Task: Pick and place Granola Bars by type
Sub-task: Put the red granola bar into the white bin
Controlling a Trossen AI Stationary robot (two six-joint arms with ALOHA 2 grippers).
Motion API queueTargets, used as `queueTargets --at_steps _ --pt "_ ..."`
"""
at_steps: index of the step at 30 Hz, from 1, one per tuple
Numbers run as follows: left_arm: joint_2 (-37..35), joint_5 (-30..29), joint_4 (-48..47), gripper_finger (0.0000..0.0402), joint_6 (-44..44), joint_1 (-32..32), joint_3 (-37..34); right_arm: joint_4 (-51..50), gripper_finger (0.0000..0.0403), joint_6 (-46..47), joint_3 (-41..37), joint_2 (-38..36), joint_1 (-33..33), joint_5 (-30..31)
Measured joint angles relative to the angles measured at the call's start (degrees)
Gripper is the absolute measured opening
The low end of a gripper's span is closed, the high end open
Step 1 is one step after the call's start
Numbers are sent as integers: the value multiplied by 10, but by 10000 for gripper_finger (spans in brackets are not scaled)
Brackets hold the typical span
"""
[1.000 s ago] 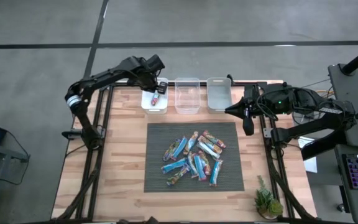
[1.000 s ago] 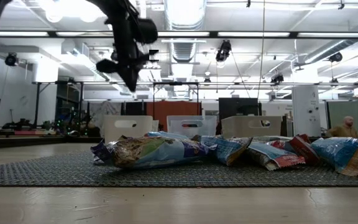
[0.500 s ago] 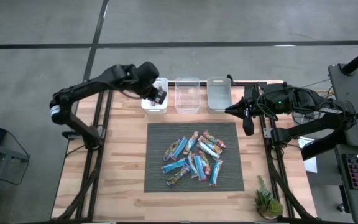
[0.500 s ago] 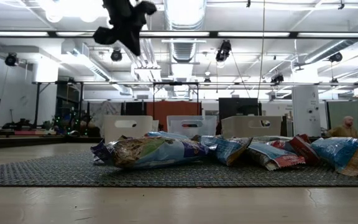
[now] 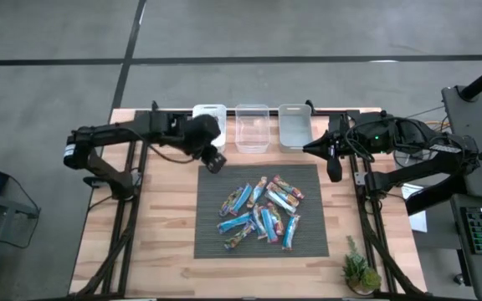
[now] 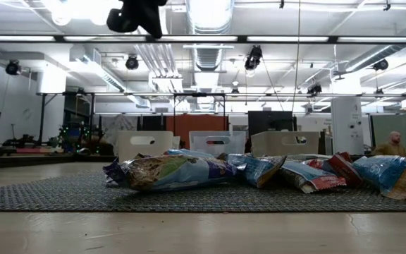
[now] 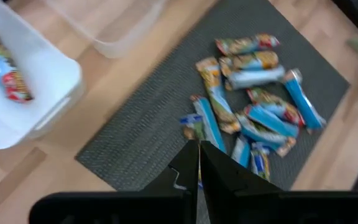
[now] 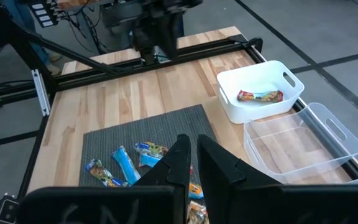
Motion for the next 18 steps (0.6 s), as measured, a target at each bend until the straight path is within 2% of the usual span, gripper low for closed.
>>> queueTargets --at_steps 7,13,18 --pt "-2 -7 9 0 6 -57 0 0 22 0 0 0 0 0" --pt "-25 -110 40 0 21 -91 0 0 22 0 0 0 0 0" --pt "-55 -127 78 0 58 -99 0 0 22 0 0 0 0 0"
